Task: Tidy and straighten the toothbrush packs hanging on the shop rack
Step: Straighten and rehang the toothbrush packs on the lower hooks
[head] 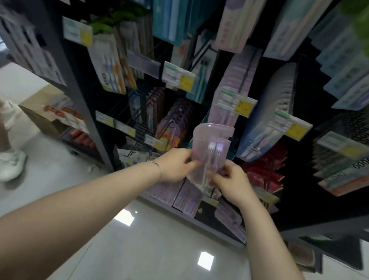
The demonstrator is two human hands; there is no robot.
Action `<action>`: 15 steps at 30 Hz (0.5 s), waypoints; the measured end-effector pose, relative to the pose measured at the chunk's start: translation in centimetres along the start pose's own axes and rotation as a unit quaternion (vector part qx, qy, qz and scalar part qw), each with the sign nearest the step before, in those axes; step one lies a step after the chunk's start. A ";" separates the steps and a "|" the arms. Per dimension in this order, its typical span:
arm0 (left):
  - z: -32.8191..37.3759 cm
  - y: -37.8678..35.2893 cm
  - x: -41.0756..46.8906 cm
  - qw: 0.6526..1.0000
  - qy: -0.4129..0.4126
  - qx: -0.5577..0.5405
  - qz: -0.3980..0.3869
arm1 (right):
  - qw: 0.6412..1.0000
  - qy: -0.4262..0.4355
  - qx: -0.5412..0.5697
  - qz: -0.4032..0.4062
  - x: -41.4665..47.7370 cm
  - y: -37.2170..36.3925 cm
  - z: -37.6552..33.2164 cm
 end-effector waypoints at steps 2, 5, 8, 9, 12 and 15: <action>-1.3 0.7 -0.1 1.000 0.012 -0.016 0.002 | 1.000 0.004 -0.006 0.001 0.4 -1.2 -0.4; -2.0 1.4 0.0 0.996 0.024 -0.088 0.008 | 0.999 0.003 -0.038 0.023 0.8 -2.0 -0.9; -1.6 1.7 0.8 0.992 0.037 -0.124 -0.001 | 0.998 -0.009 -0.051 0.027 1.4 -2.0 -0.9; -1.5 1.7 1.3 0.991 0.039 -0.127 -0.005 | 0.998 -0.013 -0.056 0.025 1.8 -1.8 -0.8; -1.2 1.7 3.2 0.985 0.062 -0.161 -0.029 | 0.996 -0.031 -0.081 0.022 3.0 -0.8 -0.9; -0.8 1.8 4.6 0.978 0.089 -0.182 -0.054 | 0.991 -0.032 -0.133 -0.003 4.4 0.1 -1.4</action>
Point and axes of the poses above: each hand's wrist, its own x-axis towards the middle knuckle, its own y-axis out of the back of the hand, z = x × y, the point moved 4 cm from there along x, towards the middle knuckle, and after that the axes turned 6 degrees about x, right-handed, at the moved point
